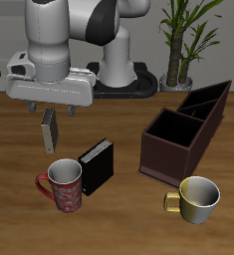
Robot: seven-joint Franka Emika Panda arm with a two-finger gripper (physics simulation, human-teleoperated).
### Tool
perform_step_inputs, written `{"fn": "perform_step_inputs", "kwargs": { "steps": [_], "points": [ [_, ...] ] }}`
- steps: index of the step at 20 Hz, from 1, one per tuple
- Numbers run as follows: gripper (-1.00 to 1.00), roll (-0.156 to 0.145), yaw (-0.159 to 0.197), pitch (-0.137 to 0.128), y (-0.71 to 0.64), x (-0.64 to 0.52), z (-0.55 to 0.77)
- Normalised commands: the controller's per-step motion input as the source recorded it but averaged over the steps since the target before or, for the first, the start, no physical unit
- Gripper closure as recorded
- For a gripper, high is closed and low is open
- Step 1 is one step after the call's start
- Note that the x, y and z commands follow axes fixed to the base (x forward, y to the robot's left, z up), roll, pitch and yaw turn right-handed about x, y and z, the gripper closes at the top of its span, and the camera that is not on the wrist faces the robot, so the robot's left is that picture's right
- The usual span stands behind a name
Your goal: Place the red mug into the left desk caddy's right compartment
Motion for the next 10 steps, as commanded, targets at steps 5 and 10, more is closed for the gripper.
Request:
{"fn": "perform_step_inputs", "kwargs": {
  "steps": [5, 10],
  "points": [
    [-1.00, -0.049, -0.117, -0.090, -0.10, -0.01, -0.09],
    [-1.00, -0.012, 0.016, -0.011, 0.01, 0.07, -0.27]
  ]
}}
